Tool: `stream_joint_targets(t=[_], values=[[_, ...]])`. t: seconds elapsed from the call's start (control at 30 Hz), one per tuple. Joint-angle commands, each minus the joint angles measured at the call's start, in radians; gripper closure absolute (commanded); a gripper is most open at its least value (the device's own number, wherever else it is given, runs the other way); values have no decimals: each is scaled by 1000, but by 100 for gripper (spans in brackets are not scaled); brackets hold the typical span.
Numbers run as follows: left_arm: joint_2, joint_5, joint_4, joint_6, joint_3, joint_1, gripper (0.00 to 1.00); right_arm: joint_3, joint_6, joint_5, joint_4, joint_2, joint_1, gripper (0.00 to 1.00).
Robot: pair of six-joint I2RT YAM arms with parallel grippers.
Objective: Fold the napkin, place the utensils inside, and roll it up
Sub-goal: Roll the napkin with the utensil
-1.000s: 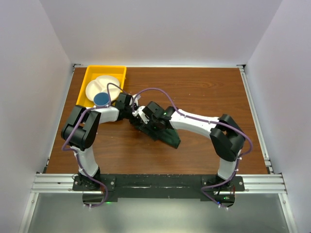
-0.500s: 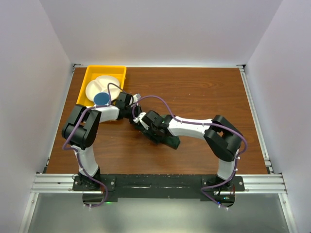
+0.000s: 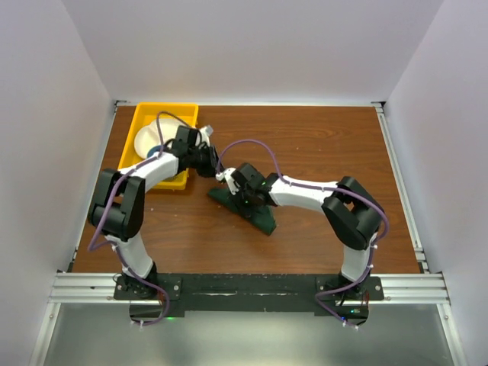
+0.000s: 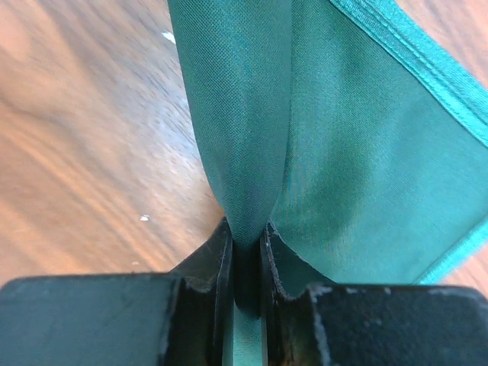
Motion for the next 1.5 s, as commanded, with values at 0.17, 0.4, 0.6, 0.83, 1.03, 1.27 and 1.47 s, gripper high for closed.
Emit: stream_joint_targets(t=[0.17, 0.4, 0.6, 0.83, 1.03, 1.27, 1.47], values=[[-118, -23, -4, -5, 84, 21, 77, -61, 151, -754, 67, 111, -211, 94], [-126, 42, 97, -63, -35, -20, 79, 4, 188, -957, -10, 296, -339, 92], [-113, 34, 167, -111, -98, -103, 80, 33, 211, -969, -51, 341, -418, 92], [-63, 19, 271, -120, -169, -126, 82, 59, 207, -946, -87, 350, -431, 89], [-5, -21, 271, -53, -184, -102, 84, 48, 222, -894, -95, 298, -432, 80], [58, -52, 265, -1, -172, -95, 86, 89, 185, -746, -223, 154, -426, 59], [63, -50, 269, 4, -186, -94, 86, 91, 112, -551, -363, 4, -412, 50]])
